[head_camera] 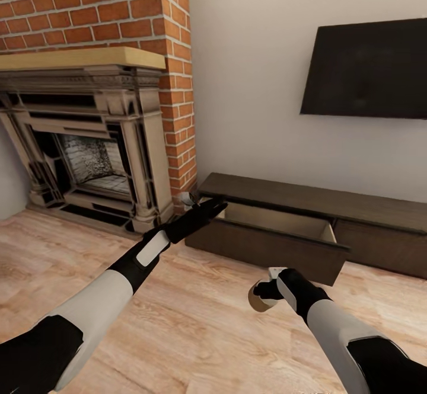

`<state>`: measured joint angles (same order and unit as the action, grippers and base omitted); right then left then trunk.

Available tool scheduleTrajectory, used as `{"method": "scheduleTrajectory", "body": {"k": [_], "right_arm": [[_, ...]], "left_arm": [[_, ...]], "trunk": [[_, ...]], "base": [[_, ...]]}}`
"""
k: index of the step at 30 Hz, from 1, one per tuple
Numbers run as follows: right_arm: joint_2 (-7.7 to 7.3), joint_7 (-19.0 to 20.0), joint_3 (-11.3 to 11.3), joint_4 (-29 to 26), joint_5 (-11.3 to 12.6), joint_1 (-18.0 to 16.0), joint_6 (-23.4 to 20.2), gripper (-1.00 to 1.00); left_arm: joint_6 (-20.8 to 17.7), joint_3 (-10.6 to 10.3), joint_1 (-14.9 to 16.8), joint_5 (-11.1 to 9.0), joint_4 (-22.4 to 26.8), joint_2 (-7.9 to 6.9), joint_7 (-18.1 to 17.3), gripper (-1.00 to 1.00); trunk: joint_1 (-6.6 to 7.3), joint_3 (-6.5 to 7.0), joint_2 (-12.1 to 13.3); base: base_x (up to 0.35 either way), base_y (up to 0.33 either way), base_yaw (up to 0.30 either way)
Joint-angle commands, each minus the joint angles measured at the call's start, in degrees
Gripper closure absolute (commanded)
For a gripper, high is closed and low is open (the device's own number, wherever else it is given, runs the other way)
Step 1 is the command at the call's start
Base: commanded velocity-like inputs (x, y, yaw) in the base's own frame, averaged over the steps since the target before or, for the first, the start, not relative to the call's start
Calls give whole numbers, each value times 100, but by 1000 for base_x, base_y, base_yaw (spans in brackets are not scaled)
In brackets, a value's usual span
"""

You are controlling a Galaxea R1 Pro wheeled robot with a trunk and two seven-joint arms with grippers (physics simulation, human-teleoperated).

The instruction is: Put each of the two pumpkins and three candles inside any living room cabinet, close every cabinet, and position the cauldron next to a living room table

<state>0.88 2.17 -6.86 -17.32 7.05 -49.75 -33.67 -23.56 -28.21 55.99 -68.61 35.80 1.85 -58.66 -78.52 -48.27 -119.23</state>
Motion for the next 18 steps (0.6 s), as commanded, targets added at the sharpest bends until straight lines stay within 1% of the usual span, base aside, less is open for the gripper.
{"method": "scheduleTrajectory", "body": {"k": [1,4,6,7,9,11,17,18], "right_arm": [[0,-6,1,0,16,0,0,100],[5,-6,1,0,17,0,0,100],[8,-6,1,0,71,0,0,100],[6,-6,1,0,112,0,0,100],[3,-7,1,0,295,0,0,100],[1,-13,1,0,419,0,0,100],[8,-14,1,2,469,0,12,100],[9,-14,1,5,471,0,32,100]], "left_arm": [[0,0,0,2,-1,1,0,-100],[0,0,0,12,-9,47,3,-100],[0,0,0,16,-11,58,4,-100],[0,0,0,17,-11,59,4,-100],[0,0,0,17,-11,61,4,-100],[0,0,0,20,-11,68,4,-100],[0,0,0,23,-9,79,4,-100],[0,0,0,23,-11,101,4,-100]], "trunk": [[0,7,0],[0,26,0],[0,39,0],[0,46,0],[0,59,0],[0,72,0],[0,113,0],[0,120,0]], "base": [[67,172,-245],[100,176,-243],[118,178,-240],[120,178,-240],[120,179,-238],[121,205,-235],[126,247,-233],[127,254,-232]]}}
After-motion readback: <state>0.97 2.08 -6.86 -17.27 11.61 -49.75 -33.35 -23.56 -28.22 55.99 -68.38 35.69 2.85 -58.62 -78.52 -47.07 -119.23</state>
